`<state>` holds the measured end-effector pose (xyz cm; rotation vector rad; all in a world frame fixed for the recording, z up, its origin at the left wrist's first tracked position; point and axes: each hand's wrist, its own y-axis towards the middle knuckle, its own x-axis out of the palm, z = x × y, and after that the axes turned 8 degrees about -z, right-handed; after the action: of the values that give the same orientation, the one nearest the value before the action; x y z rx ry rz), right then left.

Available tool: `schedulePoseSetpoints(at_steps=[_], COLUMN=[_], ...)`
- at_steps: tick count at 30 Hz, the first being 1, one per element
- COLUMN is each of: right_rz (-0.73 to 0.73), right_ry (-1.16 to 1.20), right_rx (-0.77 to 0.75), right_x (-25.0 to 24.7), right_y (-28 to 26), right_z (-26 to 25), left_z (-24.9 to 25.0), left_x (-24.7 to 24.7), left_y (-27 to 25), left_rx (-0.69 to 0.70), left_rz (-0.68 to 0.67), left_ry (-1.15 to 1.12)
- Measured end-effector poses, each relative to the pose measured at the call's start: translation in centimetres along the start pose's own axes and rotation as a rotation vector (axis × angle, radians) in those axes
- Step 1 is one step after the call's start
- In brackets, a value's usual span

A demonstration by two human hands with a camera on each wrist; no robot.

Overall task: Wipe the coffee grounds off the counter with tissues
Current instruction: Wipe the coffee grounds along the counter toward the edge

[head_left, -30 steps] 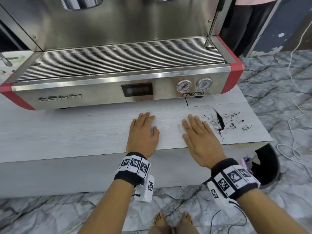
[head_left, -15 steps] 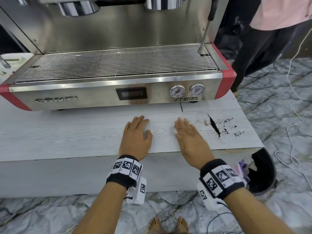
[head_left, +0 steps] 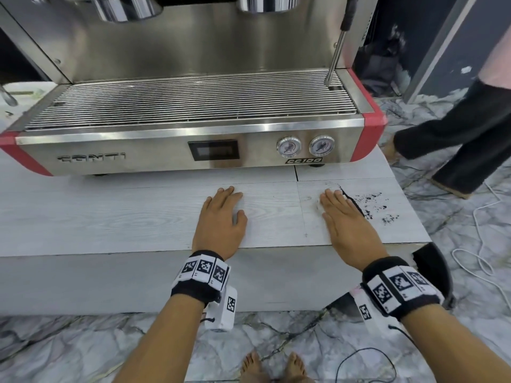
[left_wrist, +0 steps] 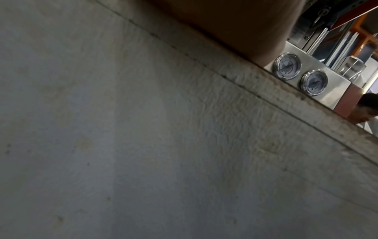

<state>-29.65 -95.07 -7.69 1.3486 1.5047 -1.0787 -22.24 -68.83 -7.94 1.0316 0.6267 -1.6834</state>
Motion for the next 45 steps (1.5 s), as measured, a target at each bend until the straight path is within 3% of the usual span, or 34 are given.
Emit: schedulePoseSetpoints(at_steps=[4,10,23,29,37,45], right_rz=[0.028,-0.086,-0.054,-0.023,-0.078,-0.06], right_ry=[0.132,0.015,0.052,0.118,-0.043,-0.036], right_rx=[-0.021,-0.067,0.154,0.02,-0.037,0.071], right_x=[-0.2,1.2,-1.6,-1.4,0.3,-1.0], right_y=[1.3,4.8,3.6,5.3,3.5,3.9], right_z=[-3.0,-6.8,-0.9,-3.2,-2.8,1.0], left_z=[0.1,0.1,0.1,2.3,4.8,4.7], left_x=[0.0,0.0,-0.1,0.5,2.6,2.8], left_y=[0.0,0.0,0.3,1.0,1.7,1.7], left_rx=[-0.004,-0.003,-0.024,0.02,0.07,0.084], left_rz=[-0.001,0.0,0.001,0.001,-0.055,-0.06], left_ry=[0.002,0.015,-0.037,-0.091,-0.074,-0.042])
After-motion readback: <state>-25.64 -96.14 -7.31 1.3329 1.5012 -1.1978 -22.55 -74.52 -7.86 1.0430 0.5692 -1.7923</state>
